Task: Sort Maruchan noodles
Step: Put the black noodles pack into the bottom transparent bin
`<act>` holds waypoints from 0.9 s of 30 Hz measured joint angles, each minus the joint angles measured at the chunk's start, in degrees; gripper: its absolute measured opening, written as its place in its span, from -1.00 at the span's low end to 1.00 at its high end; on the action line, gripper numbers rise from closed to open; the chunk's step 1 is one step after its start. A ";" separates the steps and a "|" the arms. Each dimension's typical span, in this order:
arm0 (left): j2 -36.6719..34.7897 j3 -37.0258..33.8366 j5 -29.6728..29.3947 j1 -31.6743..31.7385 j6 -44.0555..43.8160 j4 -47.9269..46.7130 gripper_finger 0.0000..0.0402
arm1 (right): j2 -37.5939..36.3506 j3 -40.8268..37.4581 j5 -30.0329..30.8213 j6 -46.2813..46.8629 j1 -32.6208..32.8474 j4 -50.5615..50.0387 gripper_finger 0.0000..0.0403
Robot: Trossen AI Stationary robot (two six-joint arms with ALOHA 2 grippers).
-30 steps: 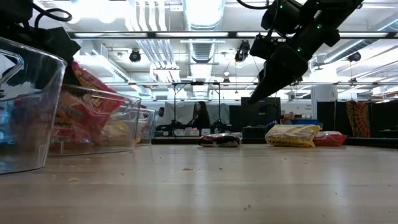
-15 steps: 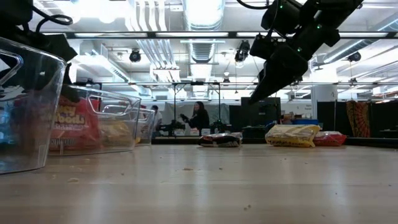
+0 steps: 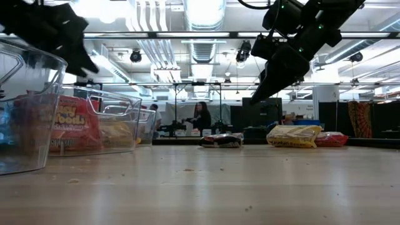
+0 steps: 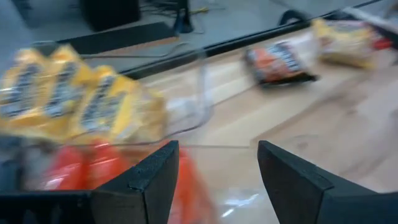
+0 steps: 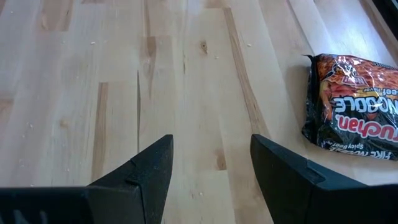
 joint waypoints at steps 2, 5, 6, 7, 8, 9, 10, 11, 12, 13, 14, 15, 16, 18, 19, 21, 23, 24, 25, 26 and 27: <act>0.32 -0.33 -0.43 1.11 8.34 9.72 0.00 | 0.00 0.00 0.02 -0.06 0.00 0.00 0.01; 1.63 -0.56 0.21 3.70 24.54 25.73 0.00 | 0.00 0.00 0.01 -0.03 0.00 0.00 0.01; 2.23 -0.56 1.54 4.90 30.32 31.13 0.00 | 0.00 0.00 0.00 -0.06 0.00 0.00 0.01; 3.07 -0.56 3.55 6.27 35.69 36.28 0.00 | 0.00 0.00 0.02 -0.02 0.02 -0.02 0.01; 4.01 -0.56 5.88 7.60 40.03 41.19 0.00 | 0.00 0.00 0.01 0.03 0.02 0.00 0.01; 5.07 -0.56 8.44 8.87 43.52 45.29 0.00 | 0.00 0.00 0.00 0.02 0.00 0.00 0.01; 6.09 -0.56 10.44 10.06 45.97 48.47 0.00 | 0.00 0.00 0.00 -0.05 0.00 0.00 0.01; 7.13 -0.56 12.39 11.15 48.07 51.31 0.00 | 0.00 0.00 0.00 -0.06 0.00 0.00 0.01; 8.16 -0.56 14.56 12.09 49.71 53.48 0.00 | 0.00 0.00 0.00 0.02 0.00 0.00 0.01; 9.26 -0.56 16.77 12.98 50.70 54.58 0.00 | 0.00 0.00 0.00 0.03 0.01 0.00 0.01; 10.46 -0.59 18.68 13.67 51.25 54.92 0.00 | 0.00 0.00 0.00 -0.01 0.02 -0.01 0.01; 11.64 -0.65 20.06 14.19 51.34 55.33 0.00 | 0.00 0.00 0.01 -0.06 0.00 0.00 0.01; 12.75 -0.65 20.74 14.57 51.34 55.90 0.00 | 0.00 0.00 0.00 -0.02 0.00 0.00 0.01; 14.88 -0.65 20.83 15.16 51.38 57.84 0.00 | 0.00 0.00 0.00 0.02 0.00 0.00 0.01; 15.86 -0.64 20.85 15.49 51.56 59.05 0.00 | 0.00 0.00 0.00 -0.04 0.01 0.00 0.01; 17.92 0.20 20.86 16.27 52.20 60.63 0.00 | 0.00 0.00 0.02 -0.01 0.00 0.00 0.01; 20.02 1.76 20.83 17.17 52.35 61.24 0.00 | 0.00 0.00 0.02 0.01 0.02 0.00 0.01; 21.28 2.77 20.83 17.65 52.32 61.50 0.00 | 0.00 0.00 0.01 -0.06 0.01 0.00 0.01; 22.58 3.77 20.87 18.06 52.24 61.62 0.00 | 0.00 0.00 0.00 -0.06 0.02 0.00 0.01; 23.90 4.64 21.14 18.47 52.24 61.53 0.00 | 0.00 0.00 0.02 0.02 0.01 0.00 0.01; 25.26 5.58 22.33 18.91 52.26 61.13 0.00 | 0.00 0.00 0.00 0.03 0.00 0.00 0.01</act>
